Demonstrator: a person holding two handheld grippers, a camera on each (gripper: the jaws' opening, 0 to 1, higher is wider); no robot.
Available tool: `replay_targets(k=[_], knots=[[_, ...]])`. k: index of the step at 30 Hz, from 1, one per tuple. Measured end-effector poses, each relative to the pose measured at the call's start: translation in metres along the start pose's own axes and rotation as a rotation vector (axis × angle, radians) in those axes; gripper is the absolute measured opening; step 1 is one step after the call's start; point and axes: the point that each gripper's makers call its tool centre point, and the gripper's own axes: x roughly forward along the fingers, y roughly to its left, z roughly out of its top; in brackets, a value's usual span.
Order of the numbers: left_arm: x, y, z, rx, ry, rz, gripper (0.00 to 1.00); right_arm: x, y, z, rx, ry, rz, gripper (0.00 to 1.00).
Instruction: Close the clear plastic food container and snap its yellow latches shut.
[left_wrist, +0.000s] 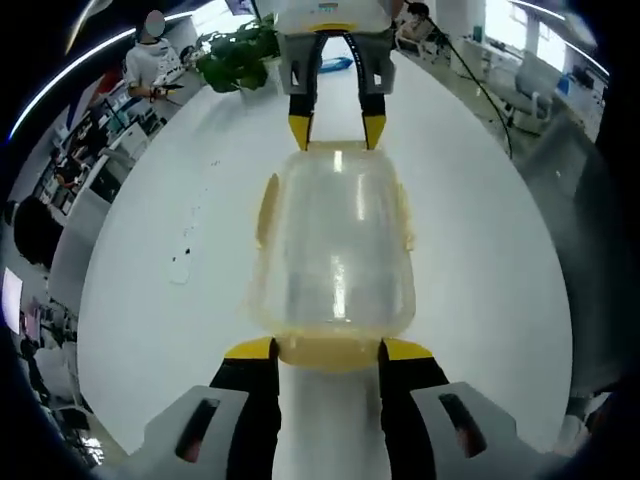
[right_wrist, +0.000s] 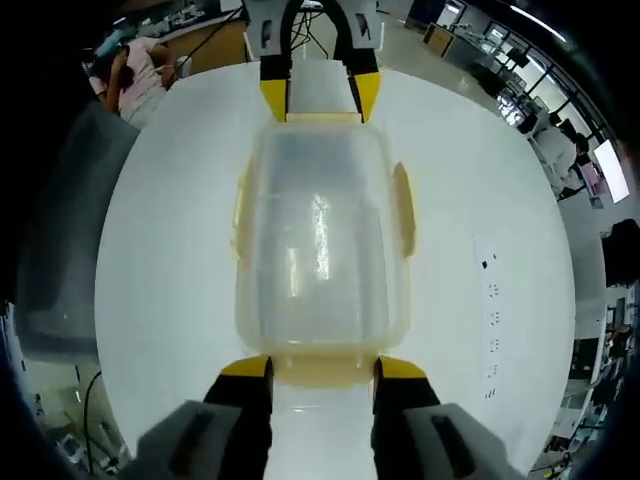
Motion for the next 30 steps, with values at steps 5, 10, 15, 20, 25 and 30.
replay_targets(k=[5,10,15,20,25,30], knots=[[0.004,0.001,0.016,0.005,-0.010,0.000,0.35,-0.003,-0.001,-0.017,0.006,0.025,-0.006,0.36],[0.009,0.001,0.030,-0.003,-0.027,-0.009,0.35,-0.011,-0.002,-0.030,0.005,0.037,-0.010,0.36],[0.016,0.000,0.038,-0.022,-0.041,-0.010,0.35,-0.014,-0.004,-0.040,0.000,0.045,-0.008,0.36],[0.021,-0.003,0.042,-0.031,-0.032,-0.018,0.35,-0.011,-0.001,-0.046,-0.008,0.055,0.000,0.36],[0.029,-0.009,0.040,-0.046,-0.025,-0.030,0.35,-0.006,0.002,-0.049,-0.016,0.058,0.014,0.36],[0.031,-0.008,0.034,-0.061,-0.007,-0.032,0.35,-0.005,0.004,-0.044,-0.019,0.053,0.019,0.36]])
